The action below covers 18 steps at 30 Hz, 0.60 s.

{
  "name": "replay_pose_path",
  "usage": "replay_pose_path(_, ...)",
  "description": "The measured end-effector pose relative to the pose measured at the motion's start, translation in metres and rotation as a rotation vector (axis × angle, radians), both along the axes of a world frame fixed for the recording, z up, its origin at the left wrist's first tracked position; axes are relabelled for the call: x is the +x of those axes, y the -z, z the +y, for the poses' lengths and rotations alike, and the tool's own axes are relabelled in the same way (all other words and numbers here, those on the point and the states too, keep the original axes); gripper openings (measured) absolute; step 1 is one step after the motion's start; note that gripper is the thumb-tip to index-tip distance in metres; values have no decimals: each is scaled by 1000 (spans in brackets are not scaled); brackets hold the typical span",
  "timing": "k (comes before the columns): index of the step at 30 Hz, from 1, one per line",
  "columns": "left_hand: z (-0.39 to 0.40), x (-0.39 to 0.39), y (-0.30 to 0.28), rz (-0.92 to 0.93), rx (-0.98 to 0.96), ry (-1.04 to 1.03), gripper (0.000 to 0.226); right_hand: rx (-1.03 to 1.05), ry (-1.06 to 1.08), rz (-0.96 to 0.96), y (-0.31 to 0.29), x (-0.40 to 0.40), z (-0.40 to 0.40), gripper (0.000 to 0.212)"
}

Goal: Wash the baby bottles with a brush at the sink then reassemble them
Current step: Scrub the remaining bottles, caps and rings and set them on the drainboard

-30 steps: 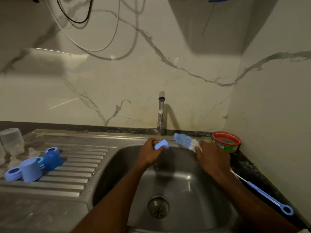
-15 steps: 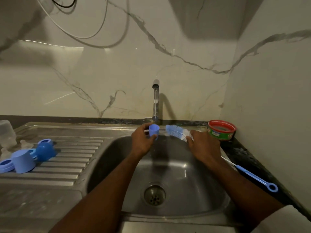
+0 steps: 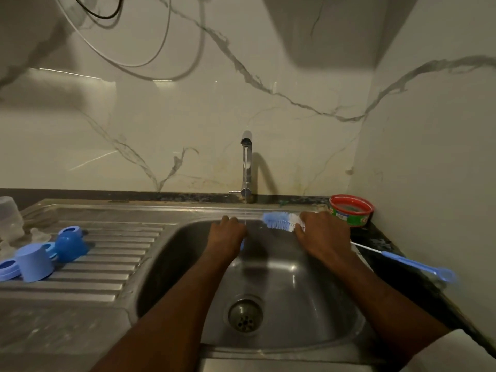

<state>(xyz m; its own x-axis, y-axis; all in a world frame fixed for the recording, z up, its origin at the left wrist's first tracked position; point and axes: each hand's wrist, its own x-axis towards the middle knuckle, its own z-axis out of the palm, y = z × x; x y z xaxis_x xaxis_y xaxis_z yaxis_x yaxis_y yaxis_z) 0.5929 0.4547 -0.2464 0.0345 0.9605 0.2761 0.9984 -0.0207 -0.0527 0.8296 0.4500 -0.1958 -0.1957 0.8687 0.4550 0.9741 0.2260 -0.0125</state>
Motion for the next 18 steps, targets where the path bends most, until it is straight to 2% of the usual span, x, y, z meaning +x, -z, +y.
replay_pose_path(2, 0, 5, -1, -26, -12, 13, 35, 22, -16, -38, -3, 0, -1, 37)
replay_pose_path(5, 1, 0, 1, -250, -26, 36, 37, -4, -28, -53, -6, 2, -1, 39)
replay_pose_path(9, -1, -10, 3, -449, 73, 234, 46, -37, -119, -32, -6, -2, -4, 41)
replay_pose_path(13, -2, -9, 0, -442, 127, 474, 46, -48, -233, -33, 0, -14, -10, 36)
replay_pose_path(15, 0, -11, -6, -444, 202, 489, 43, -47, -283, -87, -4, -11, -8, 33)
replay_pose_path(18, 4, -12, -4, -462, 291, 438, 56, -79, -412, -158, -12, -14, -11, 35)
